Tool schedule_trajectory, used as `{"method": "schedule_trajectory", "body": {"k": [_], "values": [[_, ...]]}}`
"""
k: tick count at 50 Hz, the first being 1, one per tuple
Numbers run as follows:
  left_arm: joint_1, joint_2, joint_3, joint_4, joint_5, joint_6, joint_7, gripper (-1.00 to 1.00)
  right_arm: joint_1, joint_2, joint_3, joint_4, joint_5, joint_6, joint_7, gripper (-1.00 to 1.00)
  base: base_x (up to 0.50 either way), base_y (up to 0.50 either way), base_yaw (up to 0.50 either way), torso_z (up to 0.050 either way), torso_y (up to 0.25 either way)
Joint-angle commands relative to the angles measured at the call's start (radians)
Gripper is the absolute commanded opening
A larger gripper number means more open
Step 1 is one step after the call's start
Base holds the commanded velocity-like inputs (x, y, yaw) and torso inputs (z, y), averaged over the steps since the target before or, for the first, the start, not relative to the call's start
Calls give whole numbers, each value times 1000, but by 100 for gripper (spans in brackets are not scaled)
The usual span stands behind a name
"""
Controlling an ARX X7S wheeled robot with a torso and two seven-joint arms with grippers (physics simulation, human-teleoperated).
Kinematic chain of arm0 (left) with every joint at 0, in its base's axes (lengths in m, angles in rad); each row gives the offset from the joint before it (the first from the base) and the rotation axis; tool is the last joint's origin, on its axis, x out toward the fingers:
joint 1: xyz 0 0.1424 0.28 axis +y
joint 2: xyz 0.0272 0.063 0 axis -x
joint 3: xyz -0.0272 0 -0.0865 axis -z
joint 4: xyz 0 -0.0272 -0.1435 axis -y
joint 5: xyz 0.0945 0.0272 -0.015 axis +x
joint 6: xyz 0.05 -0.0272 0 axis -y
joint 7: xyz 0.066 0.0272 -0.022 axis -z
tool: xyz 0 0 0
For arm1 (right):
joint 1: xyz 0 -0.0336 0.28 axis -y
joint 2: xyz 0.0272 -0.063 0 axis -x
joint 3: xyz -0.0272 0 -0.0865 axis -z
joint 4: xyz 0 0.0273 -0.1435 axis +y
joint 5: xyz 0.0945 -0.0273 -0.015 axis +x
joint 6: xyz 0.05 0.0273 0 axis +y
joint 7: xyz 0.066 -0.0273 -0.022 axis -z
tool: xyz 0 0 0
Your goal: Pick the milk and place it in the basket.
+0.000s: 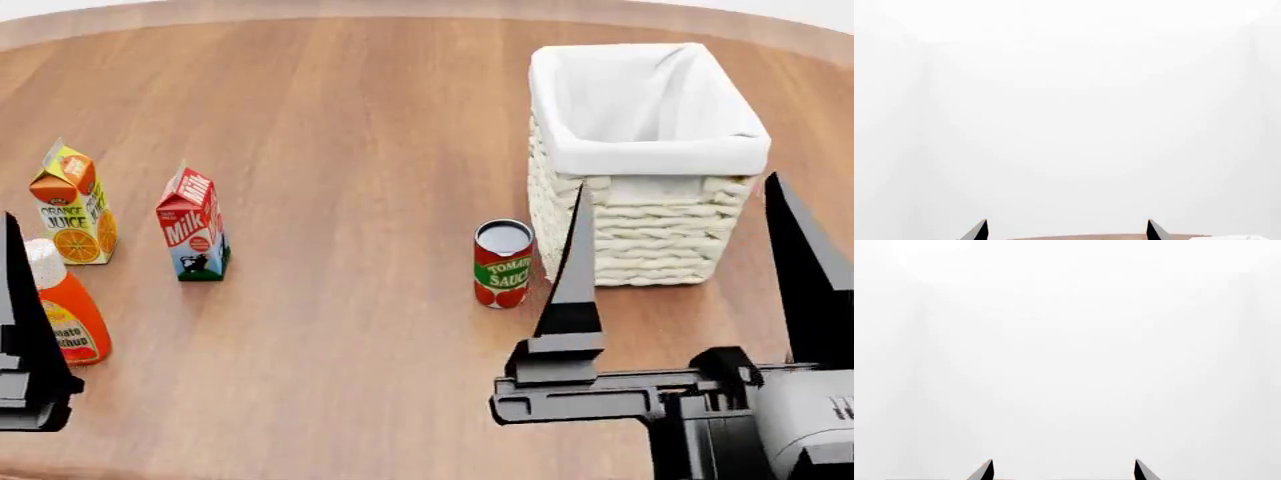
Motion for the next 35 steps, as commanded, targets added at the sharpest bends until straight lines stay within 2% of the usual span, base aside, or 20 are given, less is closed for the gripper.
{"method": "schedule_trajectory", "body": {"k": [1,3,4,7,22,35], "values": [[-58,-389,48,210,-262,52,-434,100,38,423,33,-179,375,-178,401,100,0,0,0,0,0],[-79,-556,139,210,-336,150,-608,100,13,528,-10,-178,393,-279,490,100,0,0,0,0,0],[-93,-609,179,209,-351,182,-664,100,8,555,-25,-178,388,-303,514,100,0,0,0,0,0],[-114,-676,243,208,-359,229,-733,100,-1,580,-39,-170,391,-339,537,100,0,0,0,0,0],[-109,-688,270,182,-341,264,-739,100,1,571,-96,-146,326,-356,522,100,0,15,0,0,0],[-118,-695,281,173,-344,268,-743,100,27,571,-147,-143,308,-351,513,100,0,490,0,0,0]]}}
